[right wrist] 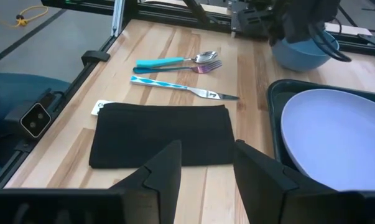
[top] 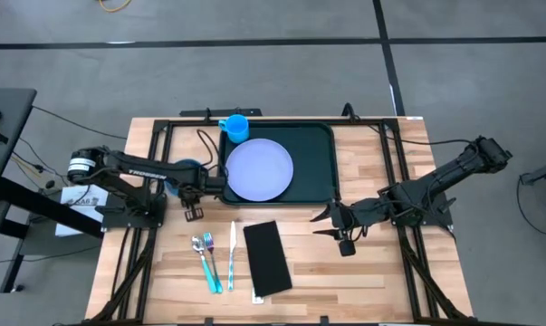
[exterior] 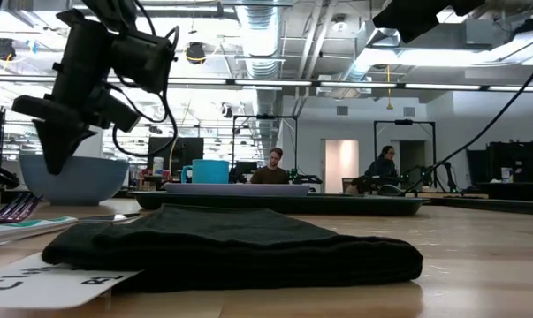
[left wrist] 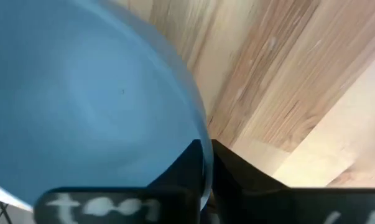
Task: Set up tray
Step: Put the blue bowl on top of the purple plate on the black tray
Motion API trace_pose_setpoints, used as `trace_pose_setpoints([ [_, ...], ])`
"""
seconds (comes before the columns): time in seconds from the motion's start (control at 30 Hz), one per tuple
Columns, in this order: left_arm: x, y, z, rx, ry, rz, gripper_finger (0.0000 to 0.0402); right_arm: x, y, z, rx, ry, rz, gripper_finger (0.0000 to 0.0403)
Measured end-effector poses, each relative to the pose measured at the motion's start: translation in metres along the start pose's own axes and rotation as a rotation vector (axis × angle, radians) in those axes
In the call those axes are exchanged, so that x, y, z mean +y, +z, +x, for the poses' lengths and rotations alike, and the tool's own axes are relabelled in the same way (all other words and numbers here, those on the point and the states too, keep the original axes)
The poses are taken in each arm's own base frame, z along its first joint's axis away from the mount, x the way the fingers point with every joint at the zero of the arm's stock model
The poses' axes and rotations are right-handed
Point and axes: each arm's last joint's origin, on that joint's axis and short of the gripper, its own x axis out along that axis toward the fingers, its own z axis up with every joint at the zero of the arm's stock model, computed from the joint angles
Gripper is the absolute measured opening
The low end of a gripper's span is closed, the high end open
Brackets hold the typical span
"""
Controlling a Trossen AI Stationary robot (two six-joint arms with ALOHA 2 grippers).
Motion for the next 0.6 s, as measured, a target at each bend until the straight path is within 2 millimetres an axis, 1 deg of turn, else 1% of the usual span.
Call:
trace_pose_setpoints([
  [0.13, 0.0, 0.002, -0.006, -0.015, -0.007, -0.003, 0.0008, 0.0, 0.0, 0.0, 0.0, 0.0, 0.001, 0.0133],
  [0.27, 0.001, 0.003, -0.019, -0.009, -0.007, -0.018, 0.0002, 0.0, 0.0, 0.0, 0.0, 0.0, 0.001, 0.0134],
  [0.43, 0.002, 0.004, -0.048, -0.019, 0.009, -0.035, 0.0001, 0.0, 0.0, 0.0, 0.0, 0.0, 0.001, 0.0133],
  [0.6, 0.004, 0.011, -0.083, -0.13, 0.01, -0.029, 0.0001, 0.0, 0.0, 0.0, 0.001, 0.002, 0.0, 0.0134],
])
